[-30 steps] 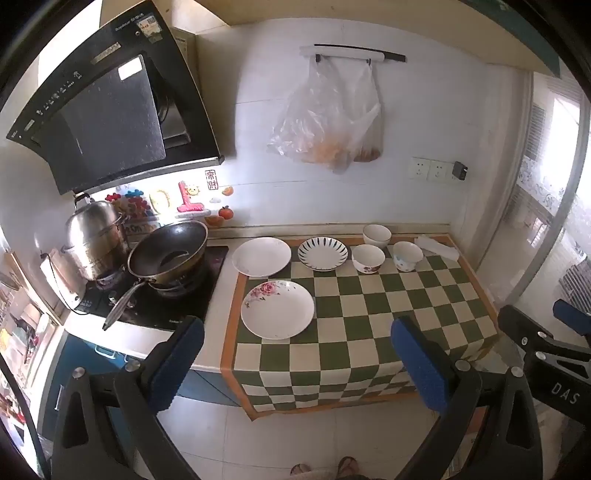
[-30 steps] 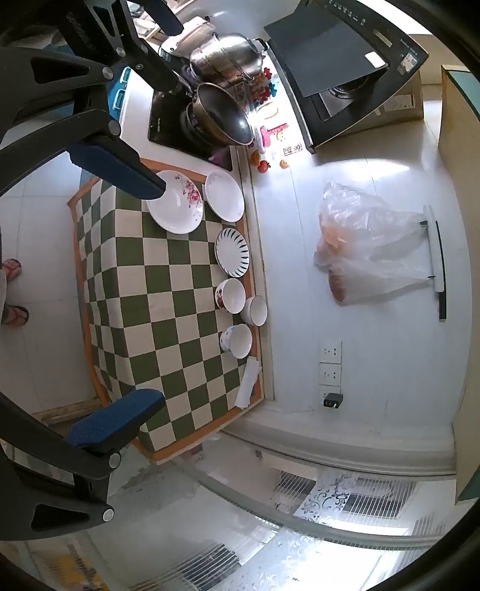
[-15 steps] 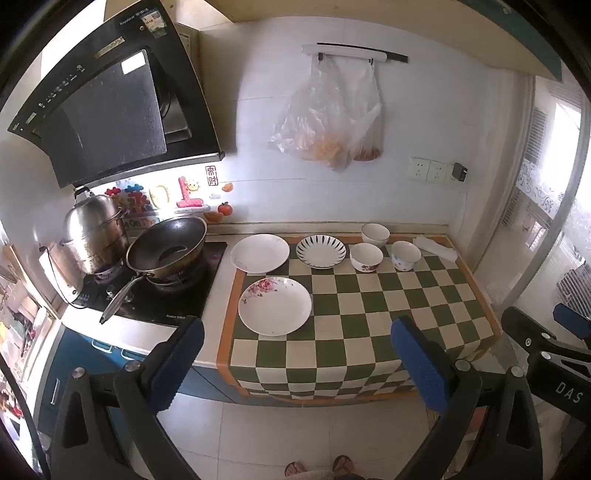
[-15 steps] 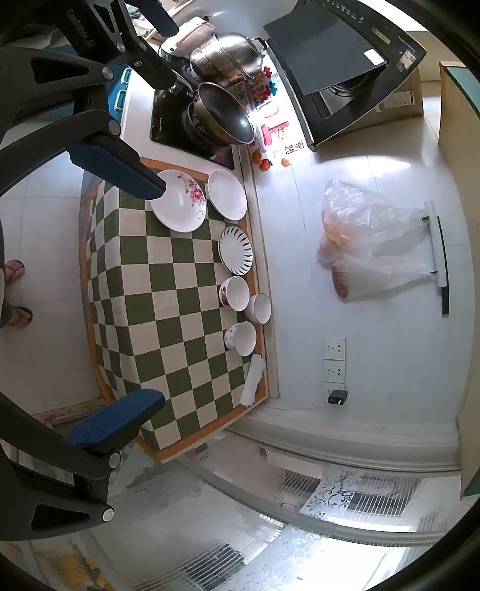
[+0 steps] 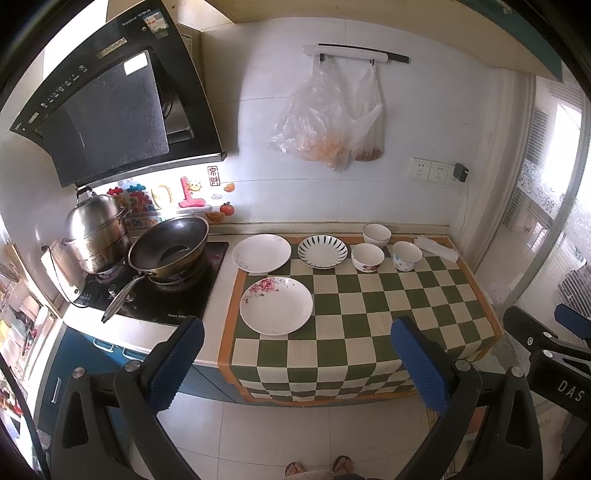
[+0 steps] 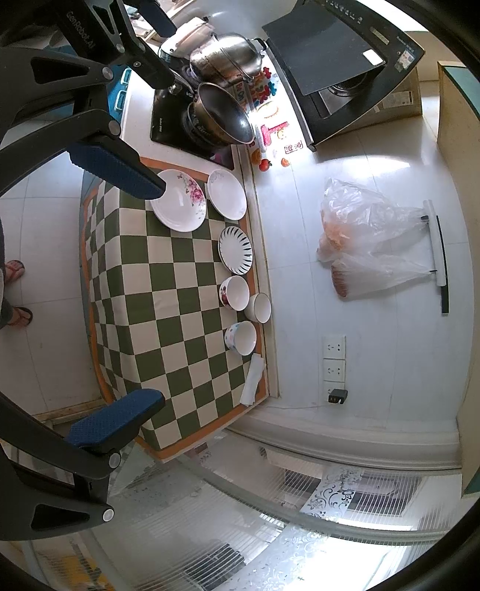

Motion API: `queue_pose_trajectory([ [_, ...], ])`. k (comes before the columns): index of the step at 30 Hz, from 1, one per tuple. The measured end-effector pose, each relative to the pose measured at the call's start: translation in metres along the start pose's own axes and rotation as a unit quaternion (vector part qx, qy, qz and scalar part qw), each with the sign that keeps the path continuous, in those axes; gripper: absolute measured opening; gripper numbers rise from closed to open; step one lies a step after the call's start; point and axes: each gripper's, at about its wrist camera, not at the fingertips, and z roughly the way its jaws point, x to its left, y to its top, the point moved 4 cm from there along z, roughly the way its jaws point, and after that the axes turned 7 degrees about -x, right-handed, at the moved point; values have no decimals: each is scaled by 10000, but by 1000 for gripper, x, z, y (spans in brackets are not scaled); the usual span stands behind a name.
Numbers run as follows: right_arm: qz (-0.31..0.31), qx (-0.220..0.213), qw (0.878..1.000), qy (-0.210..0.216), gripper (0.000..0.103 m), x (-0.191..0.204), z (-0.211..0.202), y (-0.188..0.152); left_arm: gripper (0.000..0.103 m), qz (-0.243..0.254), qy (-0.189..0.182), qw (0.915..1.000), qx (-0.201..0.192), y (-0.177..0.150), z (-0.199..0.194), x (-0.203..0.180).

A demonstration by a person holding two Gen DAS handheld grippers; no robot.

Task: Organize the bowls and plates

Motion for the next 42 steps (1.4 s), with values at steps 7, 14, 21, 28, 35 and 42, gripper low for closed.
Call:
queue_pose_trajectory([
  [7, 19, 11, 10000, 0, 103, -2, -2, 0, 103, 0, 5, 10000, -5, 0, 0, 0],
  [14, 26, 7, 10000, -15, 103, -4, -3, 2, 103, -16, 5, 10000, -24, 2, -1, 4],
  [21, 44, 29, 10000, -24, 103, -3, -2, 2, 103, 8, 31, 10000, -28, 2, 0, 4],
  [28, 43, 27, 10000, -25, 103, -3, -2, 2, 103, 14, 47, 10000, -41, 3, 1, 6],
  [35, 34, 44, 10000, -47, 103, -2, -1, -1, 103, 26, 54, 10000, -47, 1, 1, 5],
  [42, 50, 41, 10000, -48, 103, 0, 1, -2, 103, 16, 51, 10000, -42, 2, 2, 5],
])
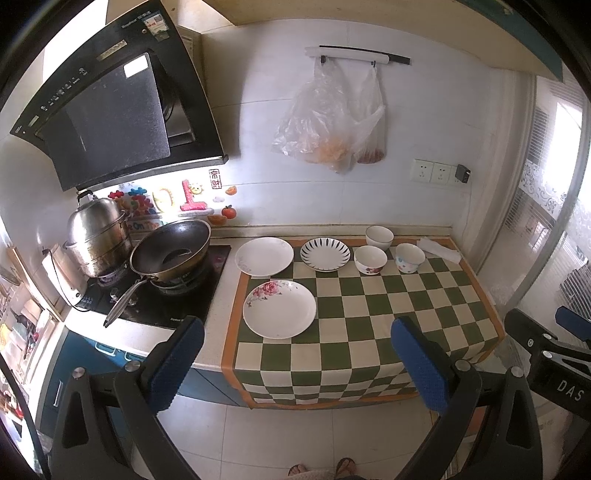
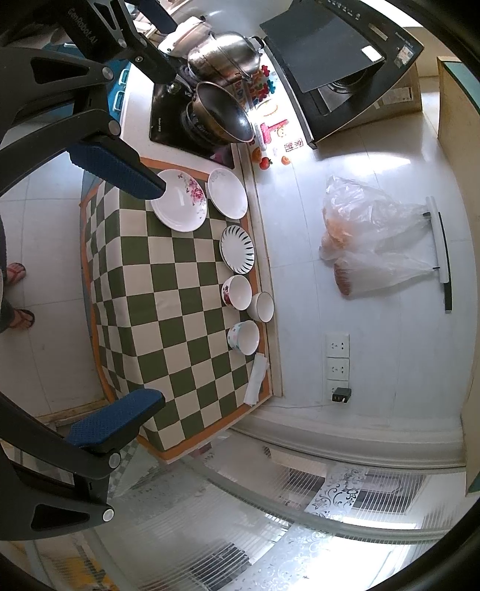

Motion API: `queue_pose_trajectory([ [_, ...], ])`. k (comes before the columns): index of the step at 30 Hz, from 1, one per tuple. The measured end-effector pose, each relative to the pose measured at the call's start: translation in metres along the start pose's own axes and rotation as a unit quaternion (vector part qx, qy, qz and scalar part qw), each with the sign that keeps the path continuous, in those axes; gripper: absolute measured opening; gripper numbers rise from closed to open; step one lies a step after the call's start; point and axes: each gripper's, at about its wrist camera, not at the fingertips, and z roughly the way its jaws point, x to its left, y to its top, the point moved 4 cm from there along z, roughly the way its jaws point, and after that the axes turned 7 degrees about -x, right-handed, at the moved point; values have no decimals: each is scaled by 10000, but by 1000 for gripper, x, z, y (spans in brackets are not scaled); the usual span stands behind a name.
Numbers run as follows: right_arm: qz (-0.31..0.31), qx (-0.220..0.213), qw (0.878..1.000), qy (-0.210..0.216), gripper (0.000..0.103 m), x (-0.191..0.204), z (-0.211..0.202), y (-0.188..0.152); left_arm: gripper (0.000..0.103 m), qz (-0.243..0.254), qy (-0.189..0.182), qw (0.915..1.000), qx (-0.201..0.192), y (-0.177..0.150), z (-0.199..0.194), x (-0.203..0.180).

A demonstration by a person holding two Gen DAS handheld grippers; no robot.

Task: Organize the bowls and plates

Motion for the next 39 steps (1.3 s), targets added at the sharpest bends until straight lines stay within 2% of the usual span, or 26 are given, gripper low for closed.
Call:
queue_pose_trajectory([
  [19, 13, 17, 10000, 35, 103, 10, 9, 4, 103, 82, 11, 9999, -60, 5, 6, -7],
  [23, 96, -7, 9999, 29, 103, 15, 15, 7, 103, 140, -92, 9998, -51, 7, 17, -5],
  [26, 66, -265, 9996, -75, 103, 16, 23, 9, 103, 178, -108, 9998, -17, 5, 34, 1],
  [28, 27, -438, 9990, -69, 103, 23, 34, 6, 103, 202, 7, 9998, -19, 2, 50, 9],
  [32, 16, -85, 9999, 81, 103, 37, 75, -8, 103, 133, 68, 9994, 310, -15, 100, 31],
  [39, 152, 1069, 9926, 556, 103, 64, 198, -52, 103, 89, 302, 9943, 1023, -50, 200, 62],
])
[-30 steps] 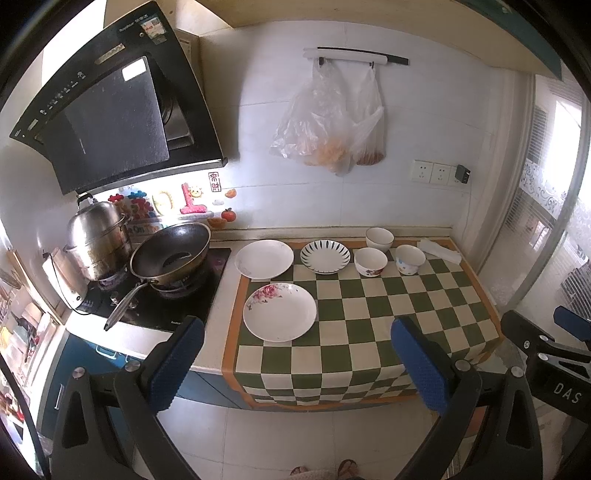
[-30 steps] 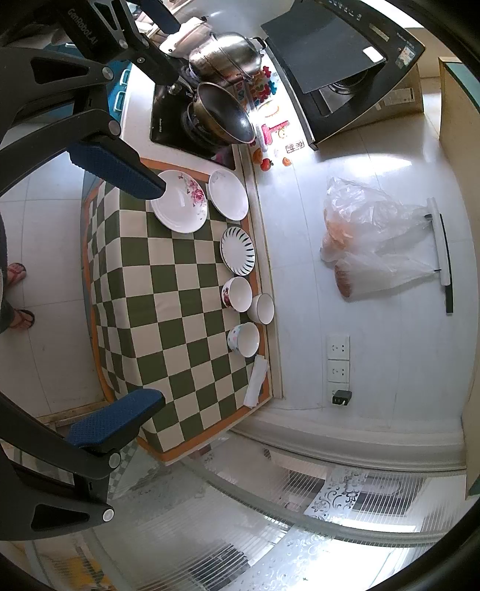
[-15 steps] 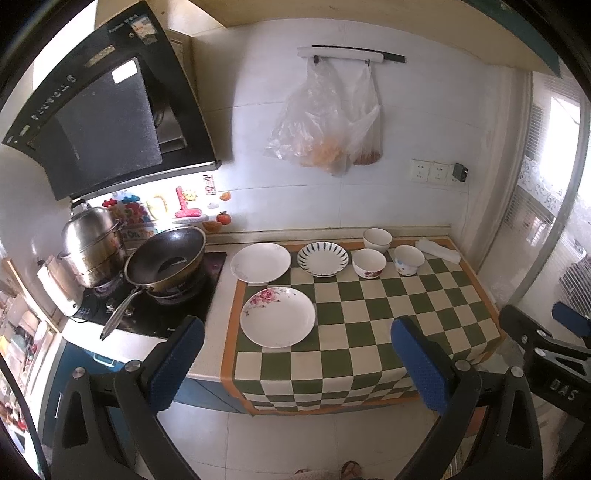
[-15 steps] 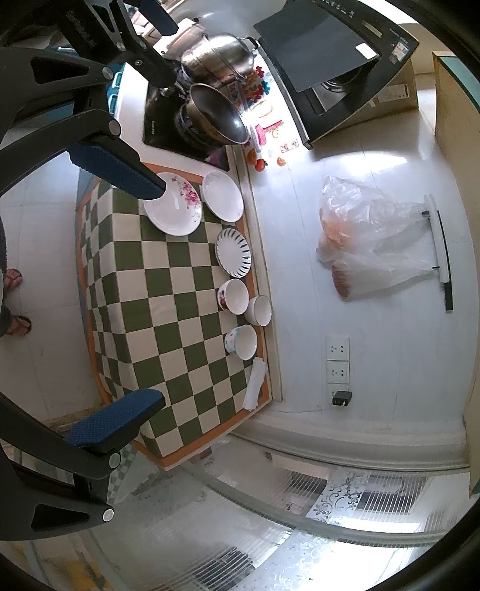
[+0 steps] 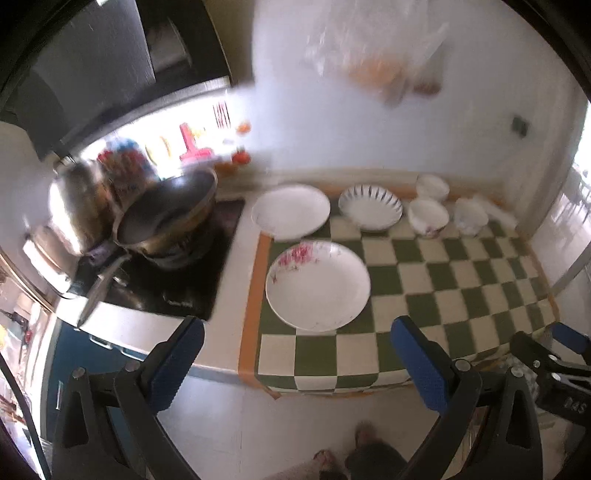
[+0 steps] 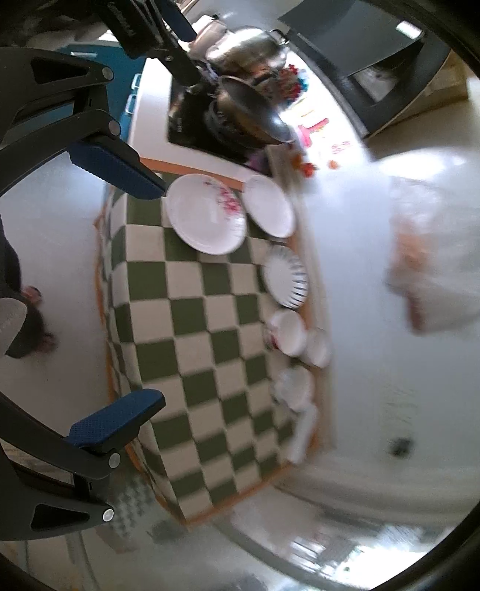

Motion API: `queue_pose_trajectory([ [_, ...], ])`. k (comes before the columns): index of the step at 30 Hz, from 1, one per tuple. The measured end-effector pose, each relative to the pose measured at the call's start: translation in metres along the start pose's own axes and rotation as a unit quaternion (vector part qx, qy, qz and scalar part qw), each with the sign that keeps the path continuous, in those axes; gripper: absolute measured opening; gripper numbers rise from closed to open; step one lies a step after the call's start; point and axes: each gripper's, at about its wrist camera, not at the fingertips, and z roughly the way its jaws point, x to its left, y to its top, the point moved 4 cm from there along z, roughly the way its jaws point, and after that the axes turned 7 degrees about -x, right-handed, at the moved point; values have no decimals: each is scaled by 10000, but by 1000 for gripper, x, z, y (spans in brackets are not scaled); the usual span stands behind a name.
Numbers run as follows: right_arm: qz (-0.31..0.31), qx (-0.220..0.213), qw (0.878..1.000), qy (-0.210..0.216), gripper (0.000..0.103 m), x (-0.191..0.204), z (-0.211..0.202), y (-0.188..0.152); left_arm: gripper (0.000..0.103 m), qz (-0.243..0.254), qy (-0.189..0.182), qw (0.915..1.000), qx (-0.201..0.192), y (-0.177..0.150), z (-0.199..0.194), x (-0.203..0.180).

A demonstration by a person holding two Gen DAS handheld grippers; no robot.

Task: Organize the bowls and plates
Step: 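Reach the left gripper to the pink-flower plate and grasp its rim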

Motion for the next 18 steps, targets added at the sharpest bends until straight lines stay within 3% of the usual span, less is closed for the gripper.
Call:
queue_pose_trajectory([
  [9, 168, 1359, 9885, 635, 103, 13, 183, 6, 103, -82, 477, 9950, 878, 1, 138, 36],
  [18, -4, 2571, 9592, 1177, 98, 49, 348, 24, 103, -623, 470, 9752, 2069, -7, 268, 59],
])
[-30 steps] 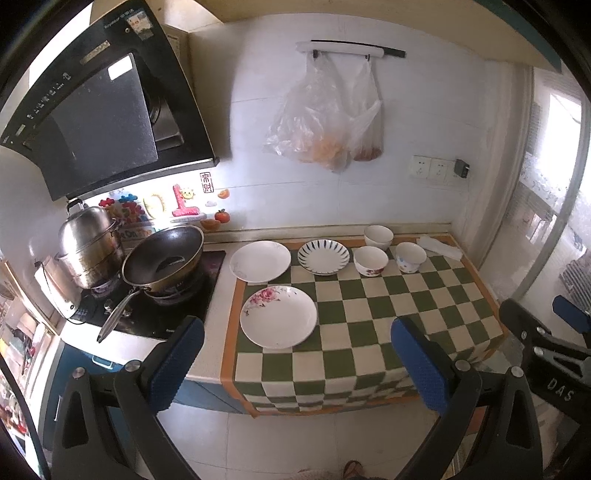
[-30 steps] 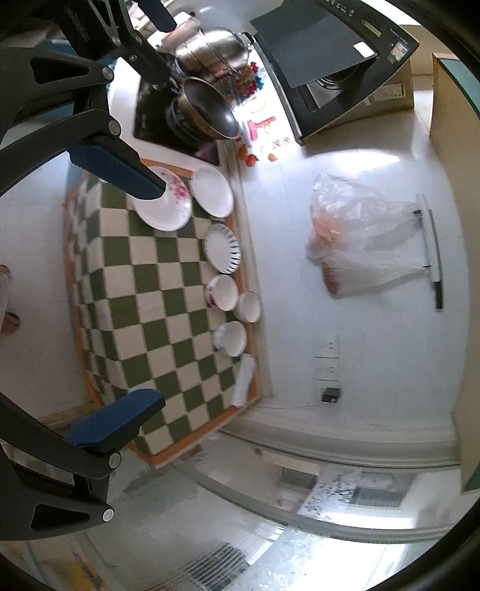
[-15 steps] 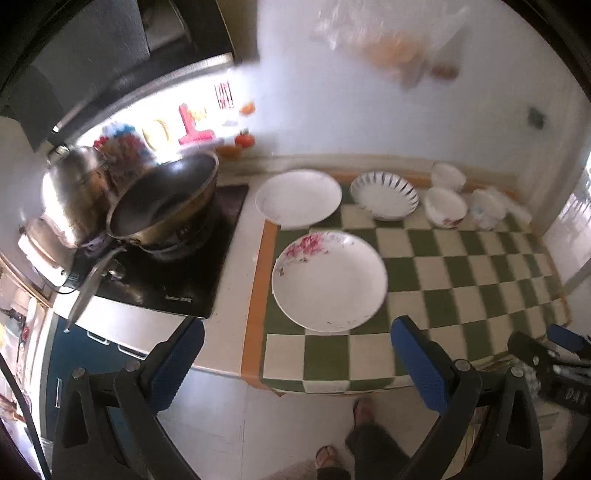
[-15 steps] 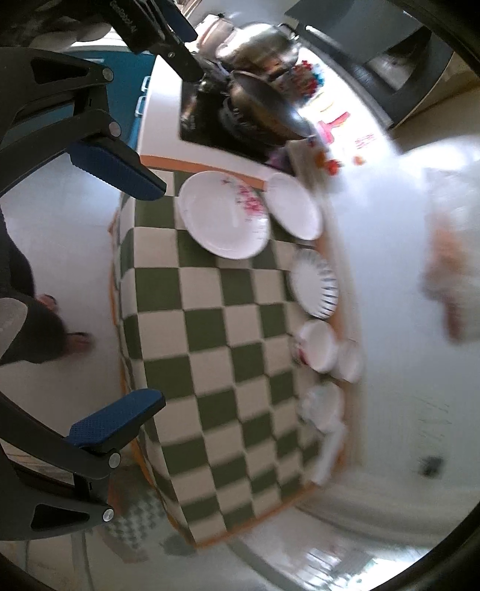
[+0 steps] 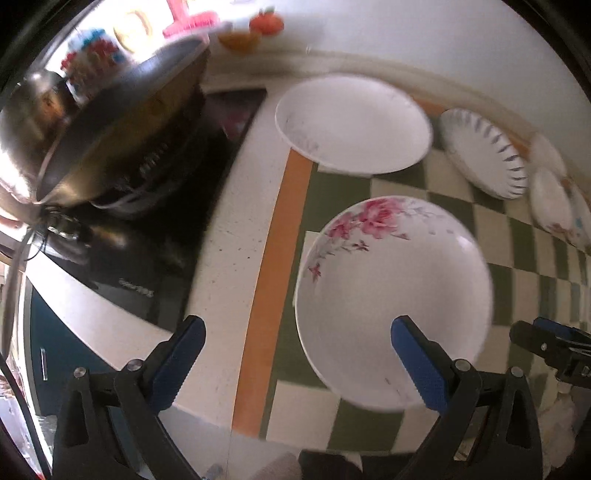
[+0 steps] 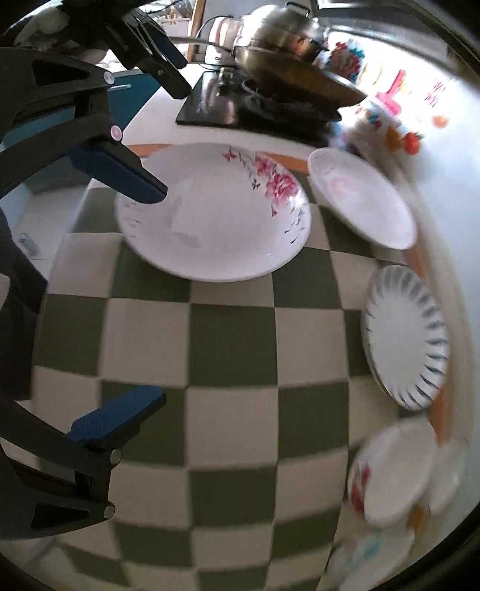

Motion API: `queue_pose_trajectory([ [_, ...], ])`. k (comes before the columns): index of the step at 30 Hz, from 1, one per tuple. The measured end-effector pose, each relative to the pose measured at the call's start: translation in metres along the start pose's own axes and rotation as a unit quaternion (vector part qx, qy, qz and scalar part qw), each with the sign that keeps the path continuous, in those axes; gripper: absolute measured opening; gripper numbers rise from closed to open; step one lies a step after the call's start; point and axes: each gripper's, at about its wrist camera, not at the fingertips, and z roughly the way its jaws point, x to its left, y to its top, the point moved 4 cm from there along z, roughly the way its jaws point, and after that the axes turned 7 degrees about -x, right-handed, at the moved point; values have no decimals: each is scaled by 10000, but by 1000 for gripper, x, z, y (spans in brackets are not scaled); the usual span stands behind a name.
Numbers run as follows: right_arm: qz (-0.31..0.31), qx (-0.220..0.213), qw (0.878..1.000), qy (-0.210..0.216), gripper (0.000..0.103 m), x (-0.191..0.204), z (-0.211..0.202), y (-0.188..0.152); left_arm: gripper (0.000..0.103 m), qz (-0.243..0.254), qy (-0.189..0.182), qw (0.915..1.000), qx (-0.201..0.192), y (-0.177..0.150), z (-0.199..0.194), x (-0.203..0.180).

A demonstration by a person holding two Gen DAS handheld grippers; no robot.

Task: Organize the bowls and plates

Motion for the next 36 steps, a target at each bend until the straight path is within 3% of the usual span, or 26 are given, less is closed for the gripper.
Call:
queue_pose_trajectory([
  [2, -83, 238, 9996, 122, 95, 3, 23, 14, 100, -53, -87, 9998, 176, 6, 20, -1],
  [4, -228, 452, 9985, 210, 85, 5, 44, 29, 93, -89, -84, 9994, 338, 11, 38, -1],
  [9, -321, 931, 9939, 492, 69, 10, 81, 51, 88, -221, -344, 9956, 839, 11, 68, -5],
  [15, -473, 1147, 9897, 709, 33, 22, 102, 56, 45, -335, -657, 9900, 1200, 0, 79, -14],
  [19, -567, 1082, 9907, 605, 16, 25, 105, 61, 42, -285, -589, 9922, 1059, -5, 76, -18],
  [23, -445, 997, 9914, 724, 15, 18, 101, 60, 36, -316, -568, 9920, 1079, -10, 73, -23],
  [31, -407, 892, 9932, 624, 16, 13, 88, 51, 36, -144, -698, 9927, 971, -6, 63, -37],
  [36, -315, 732, 9949, 625, 16, 0, 67, 48, 36, 65, -786, 9933, 850, -4, 41, -71],
])
